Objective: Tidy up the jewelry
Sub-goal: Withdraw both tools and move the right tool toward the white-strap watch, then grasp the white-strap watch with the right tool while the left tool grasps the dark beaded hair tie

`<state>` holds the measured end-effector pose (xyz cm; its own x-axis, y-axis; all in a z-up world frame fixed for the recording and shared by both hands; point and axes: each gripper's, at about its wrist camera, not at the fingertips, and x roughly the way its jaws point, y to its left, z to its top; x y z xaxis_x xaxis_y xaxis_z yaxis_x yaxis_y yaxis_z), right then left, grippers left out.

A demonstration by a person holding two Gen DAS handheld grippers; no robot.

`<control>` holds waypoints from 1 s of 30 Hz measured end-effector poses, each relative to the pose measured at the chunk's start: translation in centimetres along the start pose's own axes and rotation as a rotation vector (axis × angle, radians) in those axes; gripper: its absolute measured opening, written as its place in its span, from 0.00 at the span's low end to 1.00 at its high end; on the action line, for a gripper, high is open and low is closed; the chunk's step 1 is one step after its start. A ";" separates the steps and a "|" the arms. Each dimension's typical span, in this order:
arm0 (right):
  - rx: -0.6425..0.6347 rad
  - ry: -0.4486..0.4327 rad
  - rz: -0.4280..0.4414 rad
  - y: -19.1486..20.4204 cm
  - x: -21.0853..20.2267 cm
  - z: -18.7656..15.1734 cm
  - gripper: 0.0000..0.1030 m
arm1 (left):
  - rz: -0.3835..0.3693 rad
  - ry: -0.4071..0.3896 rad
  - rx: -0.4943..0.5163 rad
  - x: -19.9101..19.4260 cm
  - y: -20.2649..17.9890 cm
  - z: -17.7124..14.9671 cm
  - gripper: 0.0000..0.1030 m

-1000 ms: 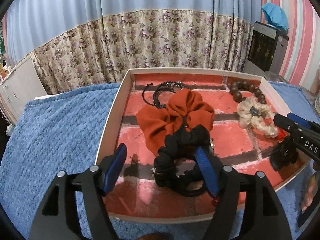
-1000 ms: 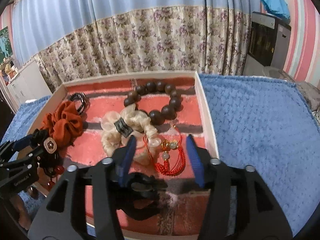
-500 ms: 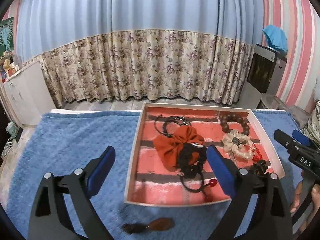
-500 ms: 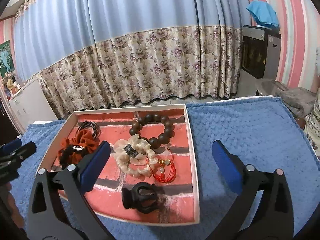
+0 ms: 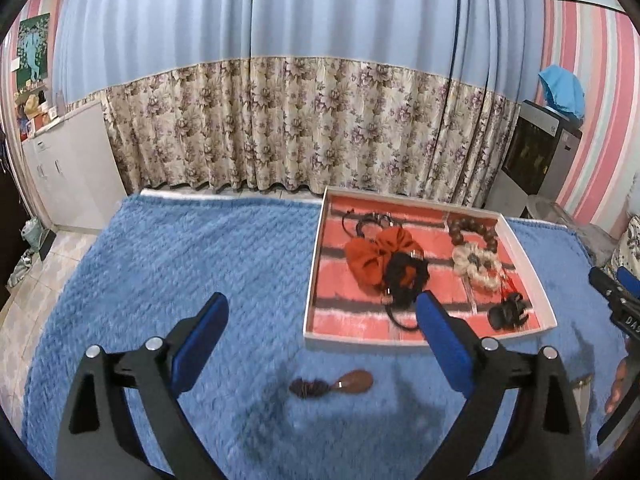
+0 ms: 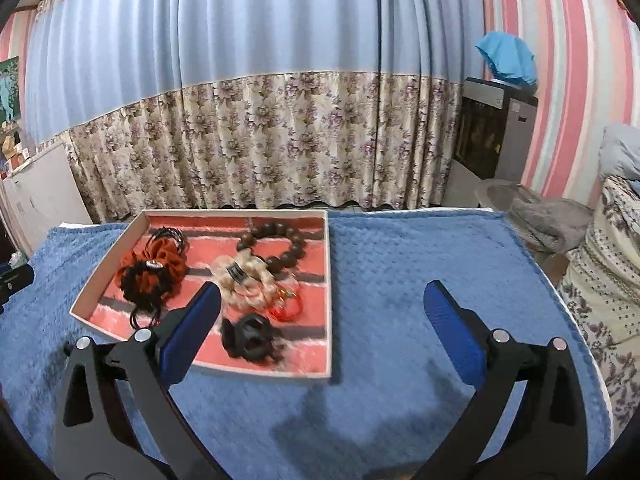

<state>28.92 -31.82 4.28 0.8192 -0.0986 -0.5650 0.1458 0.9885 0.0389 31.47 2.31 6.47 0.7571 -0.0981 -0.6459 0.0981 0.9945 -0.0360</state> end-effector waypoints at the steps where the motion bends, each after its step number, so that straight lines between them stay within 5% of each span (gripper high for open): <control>1: 0.001 0.004 -0.006 -0.4 -0.3 -0.4 0.96 | 0.000 0.005 0.001 0.0 -0.1 -0.4 0.90; 11: -0.009 0.031 -0.073 -4.3 -3.4 -4.9 0.96 | 0.027 0.076 0.032 1.9 -1.2 -4.5 0.90; 26: -0.031 0.156 -0.155 -8.0 -4.0 -11.5 0.95 | 0.055 0.094 0.005 4.5 1.2 -6.3 0.89; 30: -0.030 0.217 -0.147 -8.1 -3.2 -12.9 0.88 | 0.073 0.097 0.026 5.2 1.1 -6.5 0.84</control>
<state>17.96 -38.05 -4.82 0.6518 -0.2175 -0.7265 0.2349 0.9688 -0.0794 31.30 3.17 -1.93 0.6966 -0.0202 -0.7171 0.0629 0.9975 0.0330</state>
